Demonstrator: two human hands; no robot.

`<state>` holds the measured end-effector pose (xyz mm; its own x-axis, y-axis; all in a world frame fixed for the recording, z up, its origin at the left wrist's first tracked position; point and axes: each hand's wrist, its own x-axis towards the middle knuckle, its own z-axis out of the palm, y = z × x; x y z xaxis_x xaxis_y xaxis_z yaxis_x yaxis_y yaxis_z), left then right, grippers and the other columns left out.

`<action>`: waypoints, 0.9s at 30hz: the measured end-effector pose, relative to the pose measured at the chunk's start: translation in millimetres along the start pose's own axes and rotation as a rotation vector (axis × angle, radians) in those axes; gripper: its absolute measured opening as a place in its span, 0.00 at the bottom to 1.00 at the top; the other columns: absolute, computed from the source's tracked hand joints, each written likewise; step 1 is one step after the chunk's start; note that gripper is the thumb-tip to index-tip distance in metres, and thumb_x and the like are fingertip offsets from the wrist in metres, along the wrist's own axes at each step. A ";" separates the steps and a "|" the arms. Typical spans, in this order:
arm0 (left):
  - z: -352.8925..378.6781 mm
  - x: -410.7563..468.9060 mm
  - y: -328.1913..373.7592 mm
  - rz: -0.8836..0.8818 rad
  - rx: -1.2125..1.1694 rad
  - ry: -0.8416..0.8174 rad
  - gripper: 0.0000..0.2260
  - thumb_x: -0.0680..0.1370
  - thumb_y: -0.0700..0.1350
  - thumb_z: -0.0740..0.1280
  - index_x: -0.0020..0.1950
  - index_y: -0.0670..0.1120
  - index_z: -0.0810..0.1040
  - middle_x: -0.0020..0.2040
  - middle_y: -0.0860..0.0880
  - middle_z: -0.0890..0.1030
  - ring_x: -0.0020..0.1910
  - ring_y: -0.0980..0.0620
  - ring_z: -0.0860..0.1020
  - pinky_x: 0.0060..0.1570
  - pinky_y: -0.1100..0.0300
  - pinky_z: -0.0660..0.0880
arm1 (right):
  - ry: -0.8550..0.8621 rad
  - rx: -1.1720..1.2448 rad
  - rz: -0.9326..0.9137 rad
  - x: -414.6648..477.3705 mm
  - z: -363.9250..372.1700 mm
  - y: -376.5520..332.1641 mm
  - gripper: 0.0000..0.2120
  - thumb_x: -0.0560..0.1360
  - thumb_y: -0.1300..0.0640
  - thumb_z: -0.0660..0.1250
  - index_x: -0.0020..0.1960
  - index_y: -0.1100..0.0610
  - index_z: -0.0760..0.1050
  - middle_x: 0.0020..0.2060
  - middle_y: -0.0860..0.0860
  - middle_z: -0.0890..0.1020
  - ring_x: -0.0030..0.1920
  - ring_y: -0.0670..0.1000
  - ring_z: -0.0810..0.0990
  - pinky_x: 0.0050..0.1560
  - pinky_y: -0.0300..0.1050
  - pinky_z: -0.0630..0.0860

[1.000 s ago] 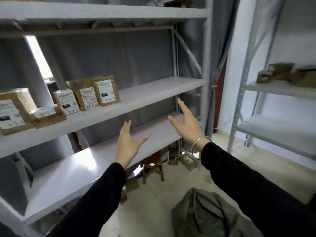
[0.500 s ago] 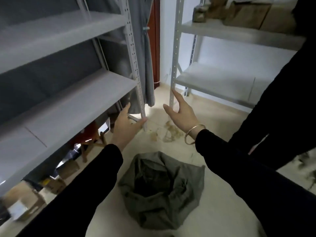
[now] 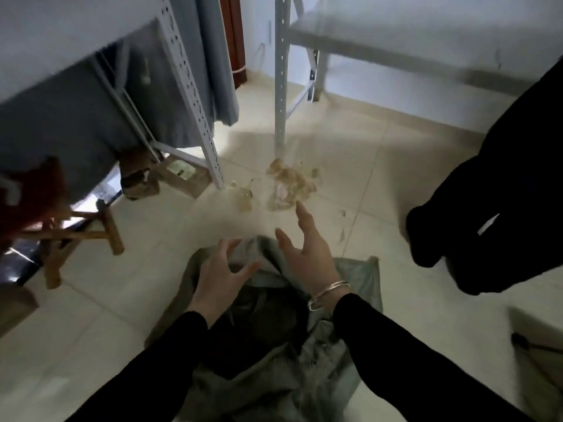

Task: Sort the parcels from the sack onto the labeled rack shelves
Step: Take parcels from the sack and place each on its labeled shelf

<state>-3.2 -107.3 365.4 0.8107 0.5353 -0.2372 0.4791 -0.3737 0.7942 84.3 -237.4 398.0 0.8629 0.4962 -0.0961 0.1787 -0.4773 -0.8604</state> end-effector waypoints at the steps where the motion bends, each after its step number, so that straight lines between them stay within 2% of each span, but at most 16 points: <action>1: 27.3 13.0 -34.0 0.014 0.004 -0.011 0.26 0.72 0.49 0.72 0.67 0.45 0.68 0.66 0.49 0.73 0.66 0.51 0.71 0.60 0.62 0.68 | -0.006 0.012 0.004 2.3 23.5 38.3 0.30 0.78 0.51 0.60 0.76 0.52 0.51 0.68 0.45 0.67 0.62 0.39 0.68 0.49 0.21 0.59; 3: 81.7 36.3 -101.2 0.029 0.005 -0.026 0.26 0.71 0.49 0.72 0.66 0.45 0.69 0.65 0.49 0.74 0.64 0.53 0.71 0.61 0.62 0.67 | -0.039 0.037 0.015 3.4 69.4 118.2 0.30 0.79 0.52 0.60 0.76 0.53 0.49 0.62 0.39 0.64 0.60 0.34 0.63 0.47 0.12 0.55; 5: 131.0 56.9 -163.8 0.059 0.050 -0.018 0.24 0.71 0.48 0.73 0.64 0.44 0.70 0.62 0.48 0.76 0.62 0.53 0.73 0.59 0.63 0.68 | -0.101 0.054 0.023 6.9 110.2 195.9 0.30 0.79 0.54 0.60 0.76 0.52 0.49 0.60 0.38 0.63 0.59 0.31 0.61 0.50 0.12 0.55; 6: 151.7 66.5 -191.7 0.070 0.077 -0.029 0.25 0.71 0.48 0.73 0.64 0.44 0.70 0.62 0.48 0.76 0.62 0.52 0.73 0.58 0.65 0.67 | -0.147 0.043 0.028 11.7 128.1 231.7 0.30 0.79 0.54 0.60 0.76 0.52 0.49 0.61 0.38 0.64 0.60 0.32 0.62 0.56 0.16 0.57; 8: 182.7 87.3 -243.3 0.099 0.149 -0.083 0.26 0.71 0.47 0.73 0.65 0.42 0.69 0.63 0.47 0.75 0.64 0.50 0.73 0.59 0.66 0.66 | -0.228 -0.045 0.012 26.3 155.7 294.1 0.31 0.78 0.52 0.59 0.76 0.52 0.48 0.68 0.45 0.66 0.69 0.42 0.64 0.70 0.34 0.60; 9: 193.4 98.7 -265.9 0.126 0.191 -0.101 0.26 0.71 0.48 0.72 0.66 0.42 0.69 0.64 0.47 0.75 0.65 0.49 0.72 0.62 0.64 0.66 | -0.256 -0.113 -0.014 36.3 165.5 319.4 0.31 0.78 0.52 0.59 0.76 0.53 0.48 0.72 0.49 0.64 0.72 0.48 0.63 0.73 0.43 0.59; 11: 207.8 117.7 -305.8 0.171 0.288 -0.082 0.27 0.72 0.51 0.71 0.67 0.42 0.69 0.65 0.44 0.74 0.65 0.47 0.72 0.65 0.55 0.68 | -0.261 -0.267 -0.022 54.9 178.7 358.2 0.31 0.79 0.50 0.58 0.76 0.52 0.48 0.75 0.51 0.59 0.74 0.53 0.59 0.74 0.52 0.57; 13: 215.2 126.3 -332.1 0.190 0.410 -0.025 0.28 0.73 0.52 0.70 0.69 0.42 0.67 0.66 0.43 0.72 0.67 0.45 0.71 0.66 0.51 0.67 | -0.212 -0.373 -0.012 65.8 189.3 385.4 0.30 0.79 0.49 0.58 0.76 0.53 0.50 0.75 0.51 0.59 0.74 0.53 0.58 0.73 0.55 0.55; 16: 223.1 126.3 -349.4 0.199 0.424 -0.011 0.25 0.73 0.50 0.70 0.66 0.42 0.69 0.63 0.42 0.73 0.64 0.45 0.72 0.64 0.56 0.67 | -0.166 -0.373 -0.009 68.3 201.0 412.8 0.30 0.78 0.50 0.60 0.75 0.55 0.51 0.74 0.54 0.60 0.73 0.55 0.60 0.72 0.54 0.57; 18: 229.8 116.9 -357.5 0.148 0.413 -0.090 0.23 0.73 0.52 0.70 0.64 0.43 0.69 0.62 0.42 0.74 0.61 0.45 0.73 0.60 0.58 0.67 | -0.248 -0.464 0.044 60.1 202.9 424.6 0.37 0.76 0.47 0.62 0.76 0.52 0.46 0.76 0.51 0.54 0.75 0.54 0.56 0.72 0.57 0.54; 19: 235.4 110.5 -362.8 0.091 0.456 -0.178 0.26 0.73 0.54 0.69 0.65 0.43 0.68 0.64 0.42 0.73 0.63 0.45 0.73 0.60 0.58 0.67 | -0.337 -0.571 0.057 55.0 201.9 431.8 0.40 0.74 0.45 0.64 0.76 0.50 0.43 0.76 0.49 0.50 0.76 0.53 0.53 0.72 0.59 0.52; 21: 249.6 96.2 -375.8 -0.047 0.738 -0.430 0.36 0.72 0.62 0.65 0.73 0.43 0.59 0.73 0.42 0.63 0.70 0.44 0.66 0.67 0.53 0.64 | -0.575 -0.849 0.040 44.0 198.1 446.5 0.44 0.72 0.44 0.66 0.76 0.47 0.40 0.77 0.47 0.46 0.76 0.55 0.47 0.71 0.63 0.48; 23: 261.1 79.6 -386.7 -0.115 1.059 -0.616 0.42 0.73 0.63 0.63 0.76 0.44 0.47 0.78 0.44 0.47 0.75 0.42 0.55 0.71 0.43 0.56 | -0.793 -1.052 0.051 33.5 197.1 460.6 0.36 0.76 0.48 0.61 0.76 0.45 0.41 0.77 0.48 0.42 0.76 0.59 0.42 0.71 0.65 0.44; 25: 268.7 64.6 -391.5 -0.157 1.152 -0.646 0.45 0.73 0.64 0.62 0.77 0.45 0.39 0.78 0.45 0.38 0.76 0.38 0.47 0.70 0.38 0.51 | -0.868 -1.100 0.086 24.2 195.4 468.8 0.28 0.80 0.51 0.53 0.75 0.42 0.43 0.76 0.49 0.38 0.76 0.59 0.38 0.71 0.65 0.43; 27: 269.8 55.4 -393.3 -0.179 1.208 -0.593 0.44 0.74 0.65 0.59 0.77 0.45 0.37 0.77 0.43 0.38 0.75 0.35 0.44 0.70 0.38 0.48 | -0.855 -1.127 0.114 14.9 191.2 470.6 0.25 0.81 0.51 0.49 0.75 0.41 0.44 0.76 0.50 0.37 0.76 0.59 0.38 0.72 0.64 0.42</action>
<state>-56.0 -135.0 -111.1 0.5819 0.3564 -0.7310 0.3374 -0.9237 -0.1818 90.9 -316.1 -104.0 0.4228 0.5014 -0.7549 0.7544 -0.6563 -0.0133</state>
